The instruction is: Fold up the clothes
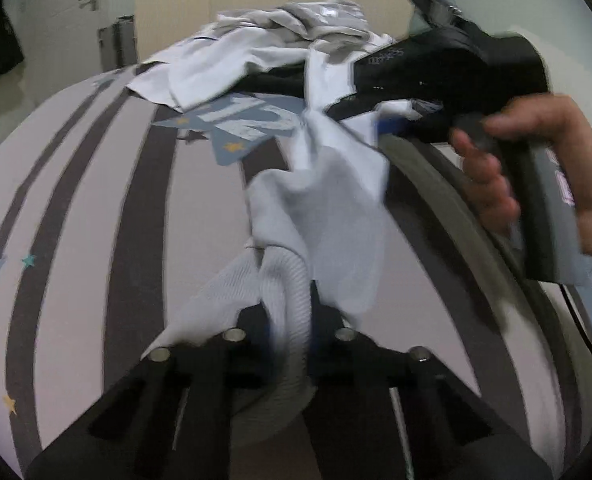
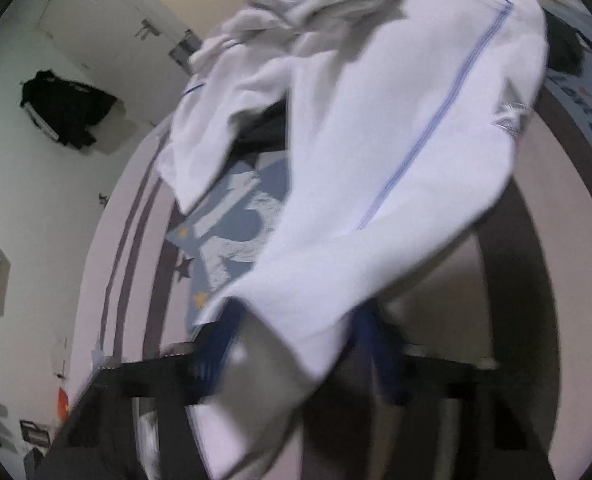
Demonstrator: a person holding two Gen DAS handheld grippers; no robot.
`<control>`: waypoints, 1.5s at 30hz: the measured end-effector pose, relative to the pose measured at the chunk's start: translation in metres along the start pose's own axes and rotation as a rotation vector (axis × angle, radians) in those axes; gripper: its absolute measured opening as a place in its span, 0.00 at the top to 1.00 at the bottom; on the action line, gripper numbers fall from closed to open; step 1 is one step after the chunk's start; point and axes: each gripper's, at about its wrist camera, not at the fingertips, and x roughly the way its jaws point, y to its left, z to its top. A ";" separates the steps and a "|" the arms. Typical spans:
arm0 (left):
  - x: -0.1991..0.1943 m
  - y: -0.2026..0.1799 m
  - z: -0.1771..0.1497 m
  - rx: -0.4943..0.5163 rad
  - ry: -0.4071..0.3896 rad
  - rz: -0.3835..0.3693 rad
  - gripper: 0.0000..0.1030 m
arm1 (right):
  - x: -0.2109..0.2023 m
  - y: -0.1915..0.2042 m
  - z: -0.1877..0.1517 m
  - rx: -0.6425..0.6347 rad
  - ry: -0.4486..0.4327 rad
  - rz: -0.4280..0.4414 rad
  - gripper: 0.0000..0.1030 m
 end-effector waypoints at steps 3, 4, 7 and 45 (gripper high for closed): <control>-0.012 -0.004 -0.006 -0.012 0.003 -0.020 0.93 | -0.009 0.009 -0.006 -0.040 -0.023 -0.034 0.92; -0.019 -0.007 -0.010 -0.001 0.000 -0.021 0.93 | -0.016 0.008 -0.010 -0.051 -0.044 -0.040 0.98; -0.042 -0.020 -0.026 0.031 -0.017 -0.019 0.94 | -0.039 0.006 -0.025 -0.106 -0.110 -0.081 0.98; -0.405 -0.247 -0.387 0.017 -0.064 -0.070 0.88 | -0.404 -0.071 -0.485 -0.288 -0.405 -0.269 0.48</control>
